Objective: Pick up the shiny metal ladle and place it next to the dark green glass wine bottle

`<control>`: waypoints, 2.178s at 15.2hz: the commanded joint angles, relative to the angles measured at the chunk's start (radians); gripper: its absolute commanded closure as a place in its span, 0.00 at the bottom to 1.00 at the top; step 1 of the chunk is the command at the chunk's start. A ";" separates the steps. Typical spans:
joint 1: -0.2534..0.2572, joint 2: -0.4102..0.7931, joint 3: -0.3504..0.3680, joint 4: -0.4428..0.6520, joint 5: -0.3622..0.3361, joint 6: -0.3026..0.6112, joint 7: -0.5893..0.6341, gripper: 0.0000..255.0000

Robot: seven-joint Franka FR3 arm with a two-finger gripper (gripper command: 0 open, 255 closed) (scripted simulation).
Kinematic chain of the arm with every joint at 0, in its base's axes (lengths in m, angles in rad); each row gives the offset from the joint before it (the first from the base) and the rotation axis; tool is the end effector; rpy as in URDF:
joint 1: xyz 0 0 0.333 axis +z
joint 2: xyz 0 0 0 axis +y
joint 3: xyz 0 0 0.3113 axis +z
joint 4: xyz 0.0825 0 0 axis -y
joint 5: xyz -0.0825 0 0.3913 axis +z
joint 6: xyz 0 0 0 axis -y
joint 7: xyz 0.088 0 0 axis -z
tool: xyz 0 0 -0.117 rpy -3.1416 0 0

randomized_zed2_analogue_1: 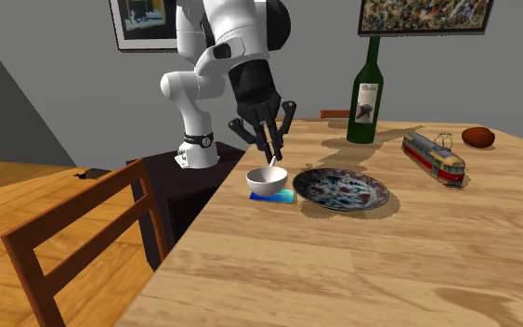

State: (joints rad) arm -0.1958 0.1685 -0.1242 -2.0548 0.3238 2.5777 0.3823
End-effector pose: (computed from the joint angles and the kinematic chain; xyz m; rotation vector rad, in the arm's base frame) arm 0.5853 -0.1959 0.3752 -2.5748 1.3081 -0.5088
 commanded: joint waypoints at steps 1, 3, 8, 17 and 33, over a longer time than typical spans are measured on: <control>0.003 -0.015 -0.003 0.008 -0.013 -0.022 0.014 1.00; 0.004 -0.028 -0.006 0.019 -0.025 -0.045 0.025 1.00; 0.006 -0.057 -0.011 0.051 -0.051 -0.104 0.051 1.00; 0.006 -0.098 -0.017 0.122 -0.087 -0.213 0.090 1.00; 0.004 -0.129 -0.023 0.298 -0.126 -0.416 0.140 1.00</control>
State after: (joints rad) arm -0.1916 0.0375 -0.1466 -1.7731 0.1998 2.1766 0.5194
